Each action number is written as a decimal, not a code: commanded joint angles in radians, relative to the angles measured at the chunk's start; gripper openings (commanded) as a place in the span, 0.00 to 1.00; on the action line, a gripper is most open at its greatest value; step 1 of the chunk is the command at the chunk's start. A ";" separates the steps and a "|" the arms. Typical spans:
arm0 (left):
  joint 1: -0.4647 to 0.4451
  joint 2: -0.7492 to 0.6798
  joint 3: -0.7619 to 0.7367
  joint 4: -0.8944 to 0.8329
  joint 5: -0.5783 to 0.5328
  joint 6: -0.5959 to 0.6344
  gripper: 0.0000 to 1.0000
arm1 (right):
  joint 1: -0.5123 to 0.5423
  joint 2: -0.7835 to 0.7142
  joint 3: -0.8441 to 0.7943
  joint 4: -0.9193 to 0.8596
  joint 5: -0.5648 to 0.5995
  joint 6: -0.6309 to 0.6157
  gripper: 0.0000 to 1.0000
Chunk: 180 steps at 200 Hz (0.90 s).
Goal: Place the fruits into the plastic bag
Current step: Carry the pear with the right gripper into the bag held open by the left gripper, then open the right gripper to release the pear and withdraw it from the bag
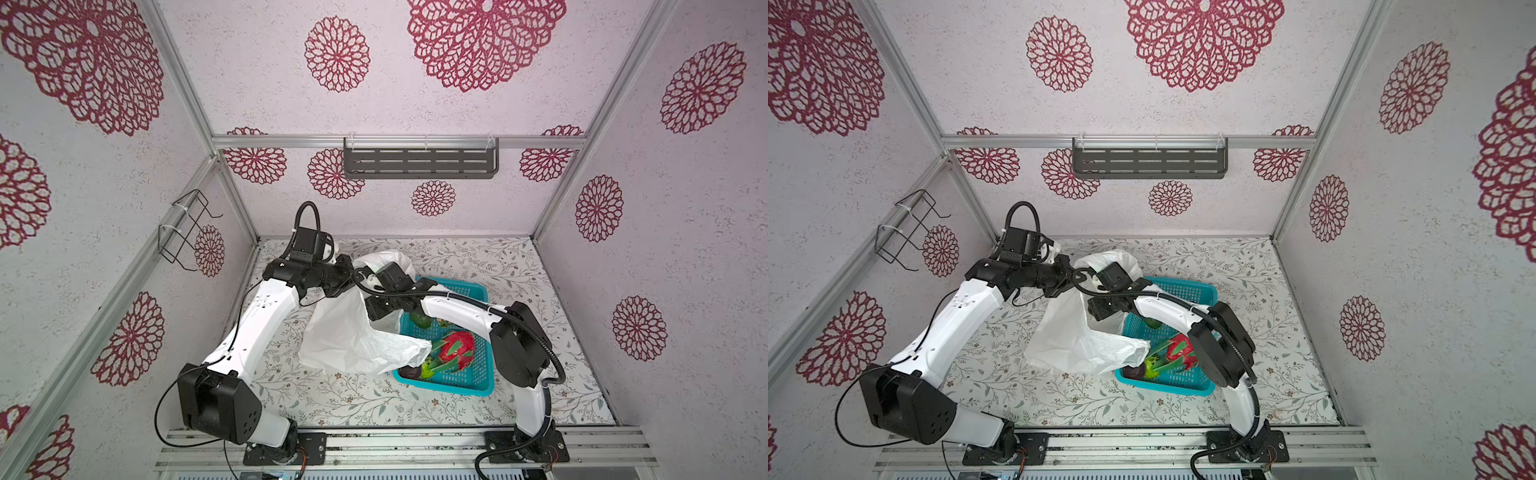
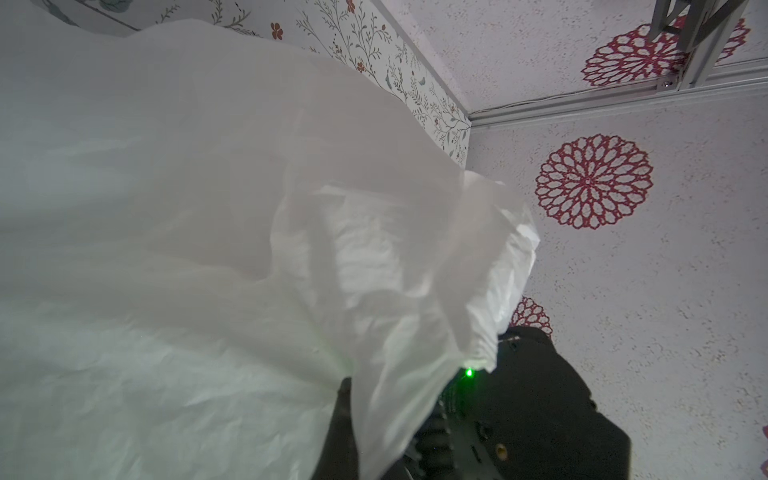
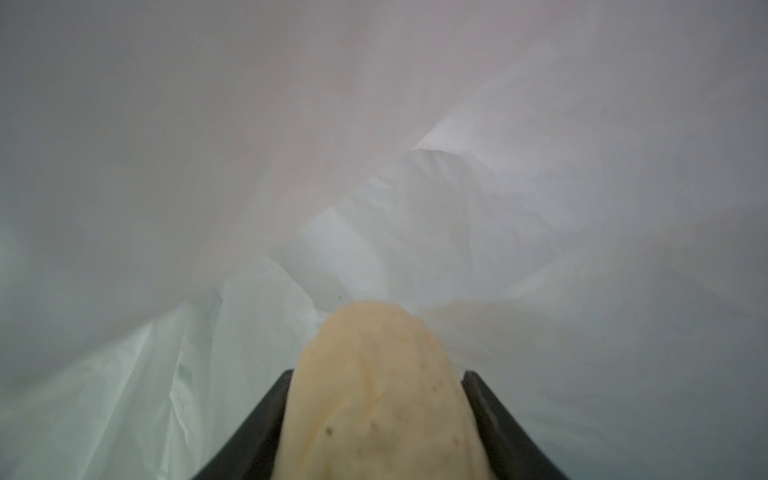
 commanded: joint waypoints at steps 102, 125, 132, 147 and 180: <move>0.040 -0.007 -0.047 0.070 -0.008 -0.011 0.00 | -0.013 -0.244 -0.061 0.023 0.036 -0.070 0.86; 0.046 -0.006 -0.056 0.073 -0.011 -0.005 0.00 | -0.040 -0.341 -0.136 0.064 0.072 -0.067 0.86; 0.048 -0.005 -0.059 0.074 -0.011 -0.003 0.00 | -0.051 -0.377 -0.163 0.078 0.075 -0.064 0.86; 0.051 0.000 -0.060 0.075 -0.010 0.001 0.00 | -0.079 -0.443 -0.224 0.105 0.082 -0.046 0.86; 0.055 0.011 -0.055 0.076 -0.007 0.007 0.00 | -0.163 -0.559 -0.358 0.165 0.050 0.022 0.88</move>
